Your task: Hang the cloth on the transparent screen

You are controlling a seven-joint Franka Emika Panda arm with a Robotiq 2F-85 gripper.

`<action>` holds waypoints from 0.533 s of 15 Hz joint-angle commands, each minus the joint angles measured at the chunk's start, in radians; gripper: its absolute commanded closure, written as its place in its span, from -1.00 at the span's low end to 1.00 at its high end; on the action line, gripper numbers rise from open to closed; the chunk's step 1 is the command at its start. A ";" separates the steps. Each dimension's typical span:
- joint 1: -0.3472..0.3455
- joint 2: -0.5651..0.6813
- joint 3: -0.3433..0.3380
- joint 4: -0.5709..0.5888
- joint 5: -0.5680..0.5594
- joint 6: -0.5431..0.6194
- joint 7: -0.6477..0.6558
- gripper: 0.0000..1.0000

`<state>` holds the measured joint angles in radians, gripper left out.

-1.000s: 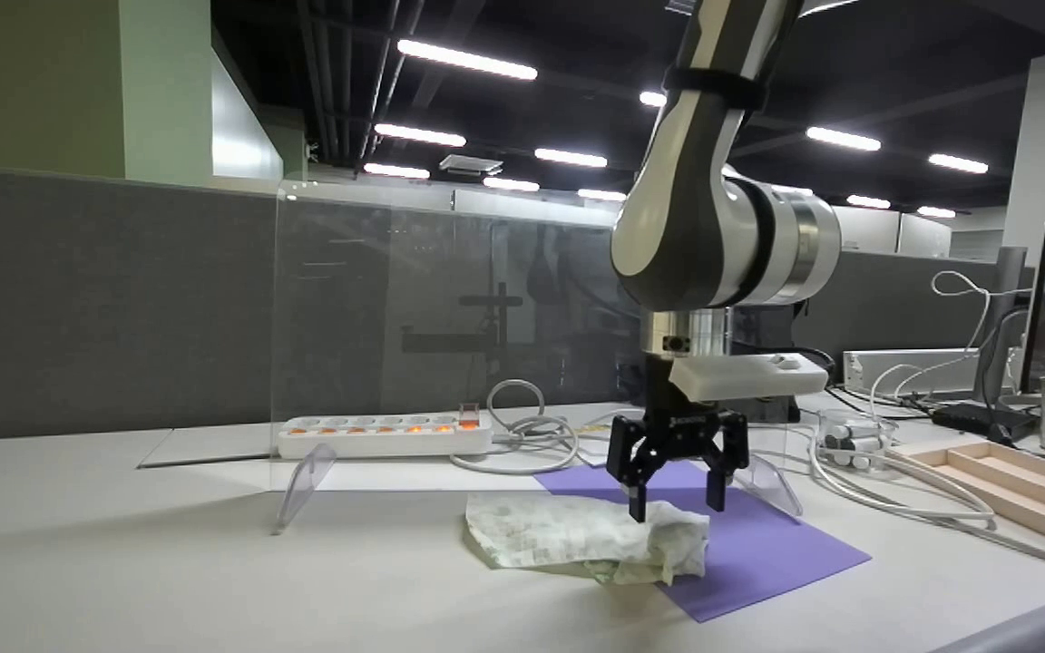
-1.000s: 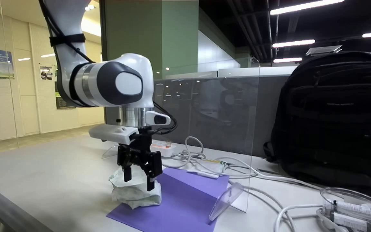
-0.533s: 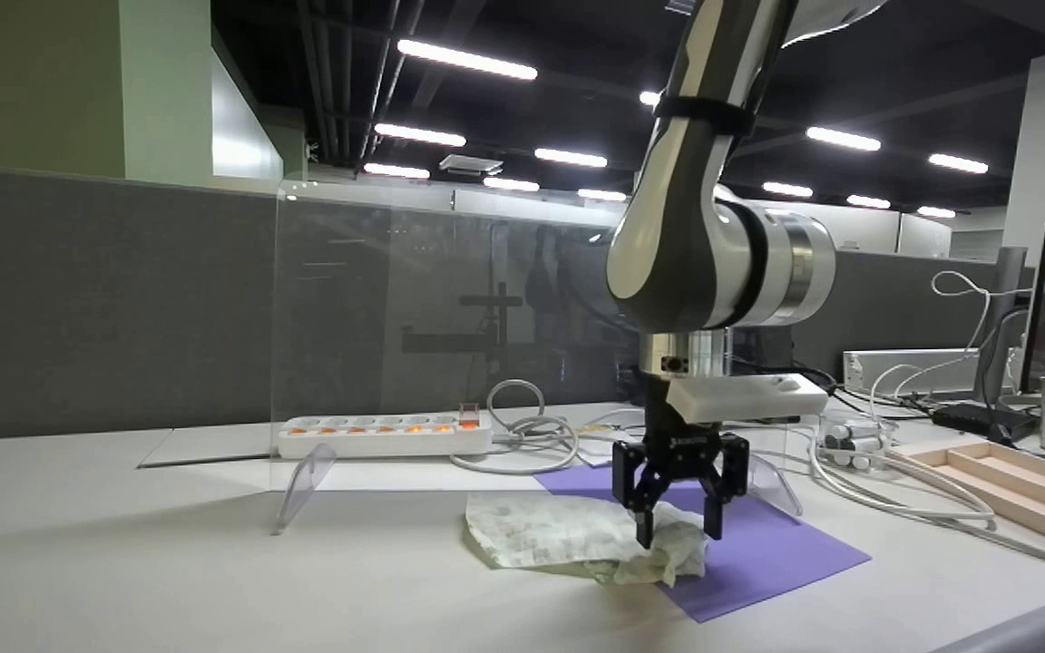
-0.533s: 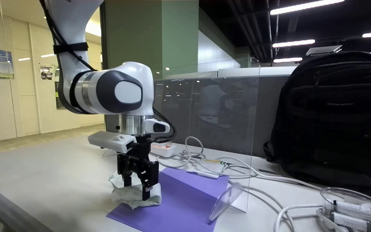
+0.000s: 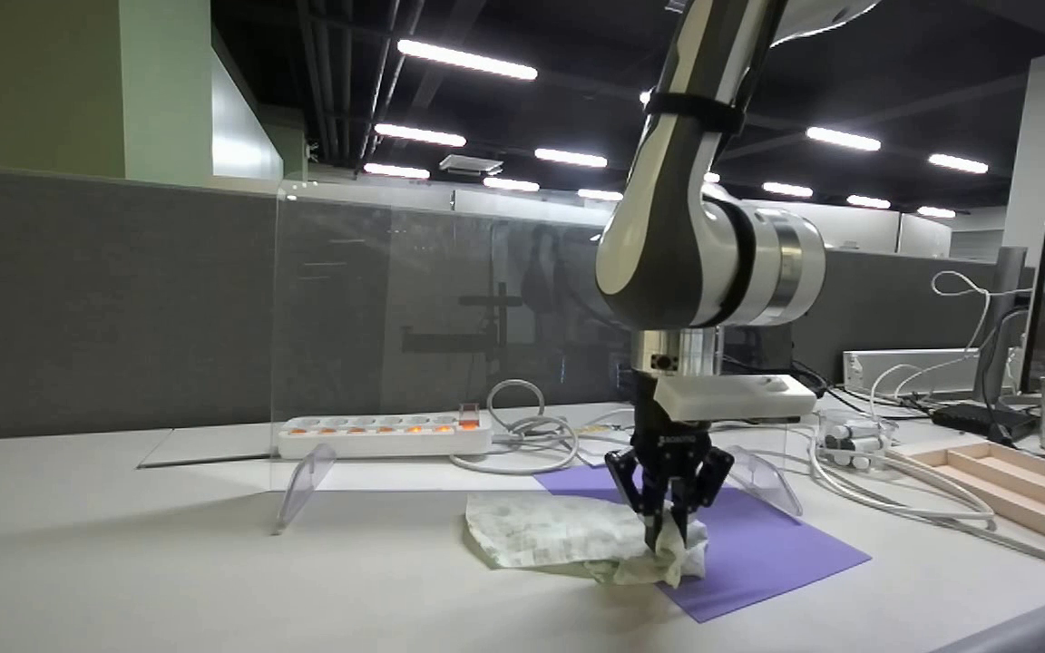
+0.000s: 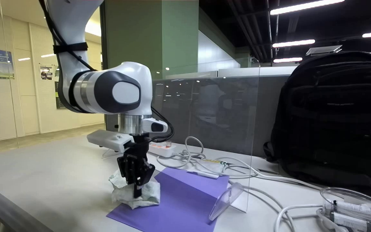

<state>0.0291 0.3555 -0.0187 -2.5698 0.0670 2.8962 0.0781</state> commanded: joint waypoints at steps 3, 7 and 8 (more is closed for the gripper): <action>-0.020 -0.081 0.042 -0.024 0.015 -0.027 -0.022 1.00; 0.005 -0.195 0.042 -0.041 -0.028 -0.108 -0.042 0.99; 0.002 -0.239 0.057 -0.047 -0.019 -0.144 -0.065 0.99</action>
<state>0.0330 0.2499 0.0171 -2.5789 0.0554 2.8380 0.0442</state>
